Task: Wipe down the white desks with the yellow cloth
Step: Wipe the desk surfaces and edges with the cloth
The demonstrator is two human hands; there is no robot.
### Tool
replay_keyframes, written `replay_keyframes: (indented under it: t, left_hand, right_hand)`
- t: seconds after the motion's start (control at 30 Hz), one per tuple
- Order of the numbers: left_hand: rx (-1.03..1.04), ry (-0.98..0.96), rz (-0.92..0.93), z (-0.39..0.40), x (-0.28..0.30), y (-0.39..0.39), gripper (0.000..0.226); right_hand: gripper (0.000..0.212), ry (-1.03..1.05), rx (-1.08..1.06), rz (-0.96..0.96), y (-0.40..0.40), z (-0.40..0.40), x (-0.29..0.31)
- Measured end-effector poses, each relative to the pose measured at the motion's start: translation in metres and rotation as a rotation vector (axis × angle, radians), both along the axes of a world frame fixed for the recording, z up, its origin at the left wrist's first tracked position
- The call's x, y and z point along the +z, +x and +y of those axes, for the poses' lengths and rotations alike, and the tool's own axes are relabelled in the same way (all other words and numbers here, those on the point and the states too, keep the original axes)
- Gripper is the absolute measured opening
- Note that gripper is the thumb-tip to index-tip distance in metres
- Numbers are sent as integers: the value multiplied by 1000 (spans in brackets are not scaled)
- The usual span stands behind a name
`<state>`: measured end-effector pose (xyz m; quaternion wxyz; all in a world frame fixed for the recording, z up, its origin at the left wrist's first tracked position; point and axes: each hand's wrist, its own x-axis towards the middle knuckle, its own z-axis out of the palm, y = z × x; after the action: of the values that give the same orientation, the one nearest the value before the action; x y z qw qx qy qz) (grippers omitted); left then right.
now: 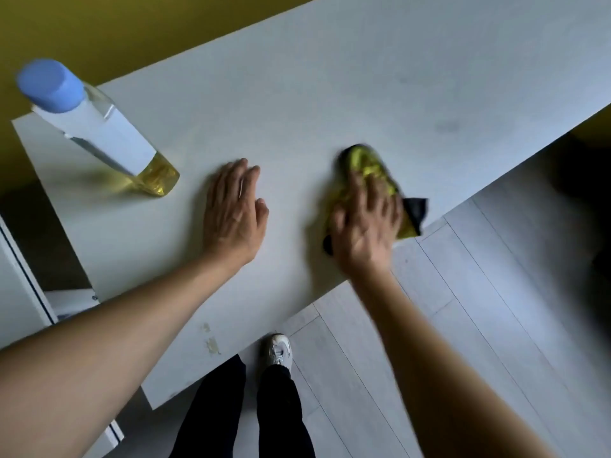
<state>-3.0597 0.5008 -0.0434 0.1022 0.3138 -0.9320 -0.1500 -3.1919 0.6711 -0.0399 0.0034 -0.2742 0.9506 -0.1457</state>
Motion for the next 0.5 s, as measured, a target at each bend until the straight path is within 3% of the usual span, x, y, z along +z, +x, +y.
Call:
replay_keyframes:
  t: [0.13, 0.3, 0.37, 0.5]
  left_hand:
    - [66, 13, -7, -20, 2, -30, 54]
    - [99, -23, -23, -25, -3, -40, 54]
    - [112, -27, -8, -23, -3, -40, 54]
    - [119, -37, 8, -24, -5, -41, 53]
  right_hand:
    - [55, -59, 365, 12, 63, 0, 0]
    - [55, -77, 611, 72, 14, 6, 1]
    - [54, -84, 575, 51, -8, 7, -2]
    - [53, -117, 265, 34, -72, 11, -8]
